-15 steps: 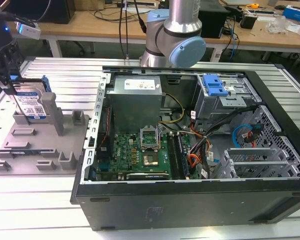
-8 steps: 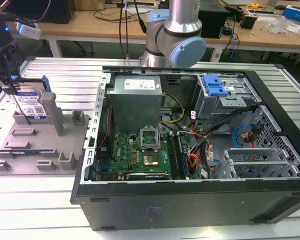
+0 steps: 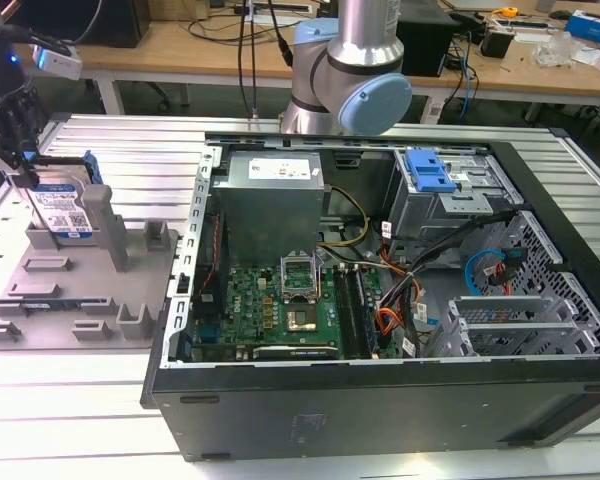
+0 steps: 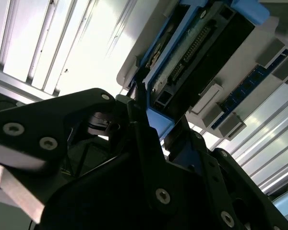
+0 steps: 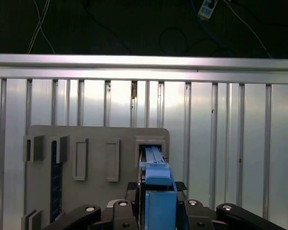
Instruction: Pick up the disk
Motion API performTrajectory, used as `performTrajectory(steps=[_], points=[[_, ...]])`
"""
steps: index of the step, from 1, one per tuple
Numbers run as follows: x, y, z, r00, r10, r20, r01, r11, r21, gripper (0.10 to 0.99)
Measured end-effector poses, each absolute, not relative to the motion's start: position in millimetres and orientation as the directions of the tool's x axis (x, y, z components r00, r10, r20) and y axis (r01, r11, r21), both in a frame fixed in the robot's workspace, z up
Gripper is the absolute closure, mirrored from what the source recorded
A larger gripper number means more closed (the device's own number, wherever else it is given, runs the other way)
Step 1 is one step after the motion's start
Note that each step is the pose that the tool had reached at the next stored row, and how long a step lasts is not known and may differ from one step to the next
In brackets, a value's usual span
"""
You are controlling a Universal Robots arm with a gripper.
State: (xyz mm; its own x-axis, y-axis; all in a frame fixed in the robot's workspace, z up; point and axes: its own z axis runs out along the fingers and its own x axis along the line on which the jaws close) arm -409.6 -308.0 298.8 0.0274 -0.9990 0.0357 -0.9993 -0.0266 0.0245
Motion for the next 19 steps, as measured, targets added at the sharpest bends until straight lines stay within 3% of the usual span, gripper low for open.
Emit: performTrajectory(steps=[11,19], points=[[-409.6,-308.0,300.1,0.027,-0.999,0.036,-0.999,-0.027,0.024,0.718],[-409.6,-308.2,336.4,0.027,-0.999,0.036,-0.999,-0.026,0.024,0.718]])
